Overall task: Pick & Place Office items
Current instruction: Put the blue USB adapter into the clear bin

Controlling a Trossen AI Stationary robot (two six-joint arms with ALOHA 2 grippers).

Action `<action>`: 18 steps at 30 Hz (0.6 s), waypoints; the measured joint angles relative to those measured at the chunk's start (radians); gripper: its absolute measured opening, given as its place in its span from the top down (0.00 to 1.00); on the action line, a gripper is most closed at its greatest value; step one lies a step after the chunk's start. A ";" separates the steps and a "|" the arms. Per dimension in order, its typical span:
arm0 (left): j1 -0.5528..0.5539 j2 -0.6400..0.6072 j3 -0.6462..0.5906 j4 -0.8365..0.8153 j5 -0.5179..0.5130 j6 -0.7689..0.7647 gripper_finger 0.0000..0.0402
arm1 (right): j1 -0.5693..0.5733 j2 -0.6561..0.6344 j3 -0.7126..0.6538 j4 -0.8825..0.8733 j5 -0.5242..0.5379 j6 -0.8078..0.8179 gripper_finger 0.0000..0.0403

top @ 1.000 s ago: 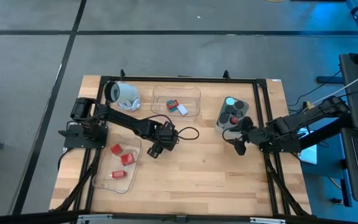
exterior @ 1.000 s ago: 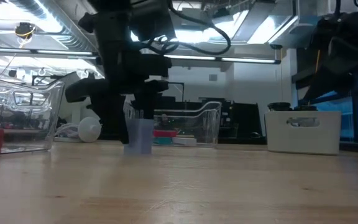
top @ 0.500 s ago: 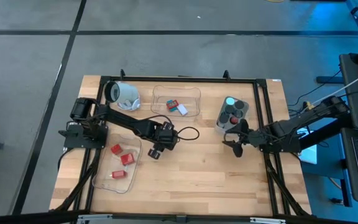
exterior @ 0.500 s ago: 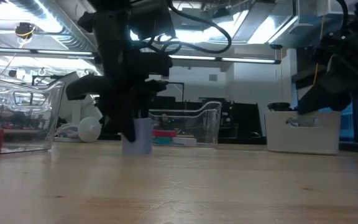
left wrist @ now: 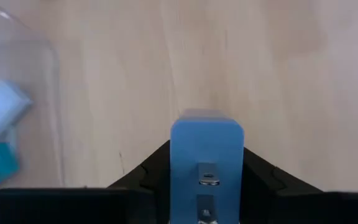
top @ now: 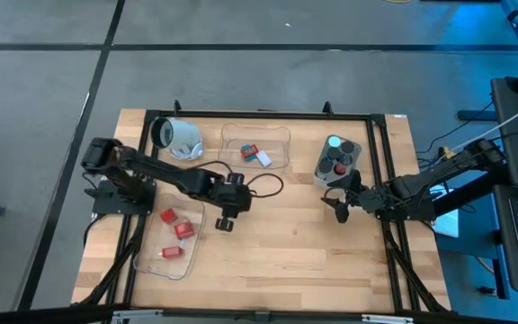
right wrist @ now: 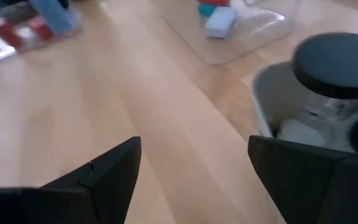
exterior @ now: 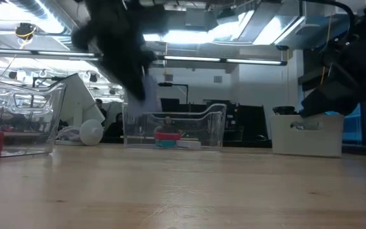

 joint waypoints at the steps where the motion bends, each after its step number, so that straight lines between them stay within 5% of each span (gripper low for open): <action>1: -0.007 -0.029 0.000 -0.003 -0.003 -0.026 0.71 | 0.000 0.000 0.000 0.010 -0.009 -0.004 0.25; 10: -0.102 -0.307 0.000 -0.251 -0.062 -0.447 0.71 | 0.000 0.000 -0.001 0.307 -0.157 -0.204 0.25; 18: -0.258 -0.459 0.000 -0.541 -0.096 -0.976 0.71 | 0.000 0.000 -0.001 0.320 -0.201 -0.200 0.25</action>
